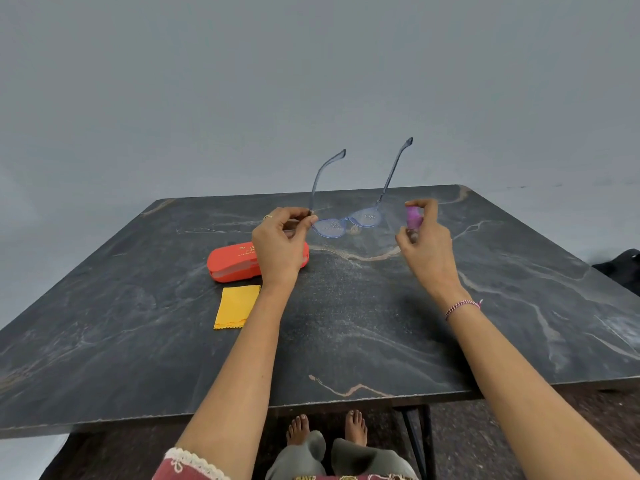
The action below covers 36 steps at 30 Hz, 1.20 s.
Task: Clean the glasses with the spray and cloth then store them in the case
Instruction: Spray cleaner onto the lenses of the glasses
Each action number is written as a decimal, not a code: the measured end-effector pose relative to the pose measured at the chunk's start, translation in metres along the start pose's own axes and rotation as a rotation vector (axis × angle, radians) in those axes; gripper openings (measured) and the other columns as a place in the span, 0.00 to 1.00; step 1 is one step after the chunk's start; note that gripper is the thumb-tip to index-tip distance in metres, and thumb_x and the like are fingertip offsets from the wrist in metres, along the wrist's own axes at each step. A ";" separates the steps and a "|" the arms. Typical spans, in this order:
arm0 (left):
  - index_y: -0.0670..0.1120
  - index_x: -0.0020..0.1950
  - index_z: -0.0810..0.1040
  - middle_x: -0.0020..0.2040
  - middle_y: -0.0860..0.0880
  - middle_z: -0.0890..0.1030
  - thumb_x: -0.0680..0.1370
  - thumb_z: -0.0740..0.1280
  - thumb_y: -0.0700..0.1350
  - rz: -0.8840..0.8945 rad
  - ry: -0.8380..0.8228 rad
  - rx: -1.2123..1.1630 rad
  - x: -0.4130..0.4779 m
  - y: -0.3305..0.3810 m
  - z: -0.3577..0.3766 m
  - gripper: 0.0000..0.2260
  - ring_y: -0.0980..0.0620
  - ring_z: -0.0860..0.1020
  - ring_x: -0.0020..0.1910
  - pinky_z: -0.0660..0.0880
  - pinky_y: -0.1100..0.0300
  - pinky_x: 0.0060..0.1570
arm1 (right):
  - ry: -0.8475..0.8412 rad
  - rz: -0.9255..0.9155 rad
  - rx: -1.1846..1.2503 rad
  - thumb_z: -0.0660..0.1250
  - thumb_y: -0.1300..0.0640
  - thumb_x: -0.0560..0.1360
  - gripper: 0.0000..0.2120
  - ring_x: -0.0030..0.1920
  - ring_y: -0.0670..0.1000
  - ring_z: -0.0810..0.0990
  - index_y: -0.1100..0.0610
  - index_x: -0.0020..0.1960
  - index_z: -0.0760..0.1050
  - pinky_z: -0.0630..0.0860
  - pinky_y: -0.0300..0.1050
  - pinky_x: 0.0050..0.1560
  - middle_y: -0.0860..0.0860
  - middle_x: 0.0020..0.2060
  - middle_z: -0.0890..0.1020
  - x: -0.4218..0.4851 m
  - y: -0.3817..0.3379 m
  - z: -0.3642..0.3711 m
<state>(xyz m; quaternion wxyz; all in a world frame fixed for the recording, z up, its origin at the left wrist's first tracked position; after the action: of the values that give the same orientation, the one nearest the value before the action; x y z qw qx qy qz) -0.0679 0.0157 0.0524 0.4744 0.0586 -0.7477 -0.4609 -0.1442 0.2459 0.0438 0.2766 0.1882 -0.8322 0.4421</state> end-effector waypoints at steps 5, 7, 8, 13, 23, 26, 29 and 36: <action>0.47 0.43 0.81 0.38 0.52 0.82 0.72 0.73 0.42 -0.185 -0.032 -0.087 0.002 -0.015 0.004 0.02 0.59 0.81 0.37 0.78 0.65 0.43 | 0.021 0.008 0.072 0.61 0.66 0.73 0.18 0.23 0.43 0.70 0.56 0.61 0.65 0.64 0.31 0.28 0.47 0.27 0.69 0.001 0.000 -0.004; 0.45 0.44 0.81 0.35 0.51 0.82 0.72 0.73 0.41 -0.327 -0.073 -0.194 -0.001 -0.024 0.009 0.03 0.56 0.82 0.35 0.79 0.62 0.41 | 0.000 -0.021 0.113 0.62 0.66 0.73 0.17 0.23 0.42 0.69 0.56 0.60 0.65 0.65 0.30 0.26 0.48 0.27 0.69 0.000 -0.006 -0.003; 0.43 0.45 0.81 0.35 0.49 0.82 0.72 0.72 0.41 -0.391 -0.091 -0.246 -0.002 -0.027 0.011 0.04 0.56 0.83 0.34 0.79 0.62 0.40 | -0.014 -0.040 0.126 0.62 0.67 0.73 0.17 0.23 0.42 0.69 0.56 0.60 0.65 0.65 0.30 0.25 0.48 0.27 0.69 -0.001 -0.009 -0.001; 0.37 0.45 0.79 0.34 0.44 0.80 0.73 0.72 0.37 -0.563 -0.170 -0.440 -0.010 -0.031 0.020 0.04 0.55 0.82 0.29 0.78 0.68 0.32 | -0.031 -0.091 0.155 0.62 0.67 0.73 0.16 0.24 0.44 0.67 0.56 0.59 0.65 0.65 0.32 0.26 0.49 0.27 0.70 -0.005 -0.019 0.002; 0.38 0.40 0.80 0.34 0.43 0.81 0.71 0.72 0.36 -0.732 -0.230 -0.538 -0.017 -0.038 0.027 0.03 0.53 0.82 0.29 0.80 0.67 0.34 | -0.036 -0.139 0.154 0.65 0.64 0.75 0.15 0.25 0.45 0.68 0.54 0.57 0.65 0.68 0.37 0.28 0.60 0.32 0.77 -0.006 -0.021 0.003; 0.37 0.41 0.80 0.31 0.44 0.81 0.71 0.72 0.35 -0.757 -0.233 -0.567 -0.019 -0.036 0.027 0.03 0.53 0.82 0.28 0.80 0.67 0.34 | -0.035 -0.133 0.160 0.65 0.64 0.75 0.14 0.25 0.45 0.68 0.53 0.56 0.64 0.70 0.41 0.28 0.60 0.32 0.77 -0.006 -0.020 0.004; 0.37 0.41 0.80 0.29 0.44 0.81 0.71 0.72 0.35 -0.789 -0.234 -0.581 -0.020 -0.036 0.027 0.03 0.53 0.82 0.28 0.80 0.67 0.33 | -0.020 -0.122 0.175 0.65 0.64 0.75 0.14 0.24 0.43 0.69 0.55 0.56 0.65 0.67 0.35 0.28 0.58 0.31 0.76 -0.005 -0.018 0.002; 0.37 0.41 0.79 0.29 0.44 0.82 0.71 0.72 0.36 -0.810 -0.236 -0.597 -0.019 -0.037 0.026 0.03 0.53 0.82 0.28 0.79 0.67 0.31 | 0.071 -0.044 0.164 0.62 0.65 0.73 0.16 0.23 0.45 0.66 0.54 0.58 0.64 0.67 0.35 0.27 0.51 0.28 0.68 0.001 -0.001 -0.006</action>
<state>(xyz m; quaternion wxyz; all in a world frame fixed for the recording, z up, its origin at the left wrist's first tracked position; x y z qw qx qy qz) -0.0904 0.0211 0.0086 0.1665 0.1531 -0.5496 -0.8042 -0.1430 0.2503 0.0476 0.2993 0.2126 -0.7785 0.5091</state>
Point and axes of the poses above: each hand's wrist, its own x-axis towards the middle knuckle, its own z-axis out of the palm, y = z × x, the point moved 7 cm from there along x, towards the middle knuckle
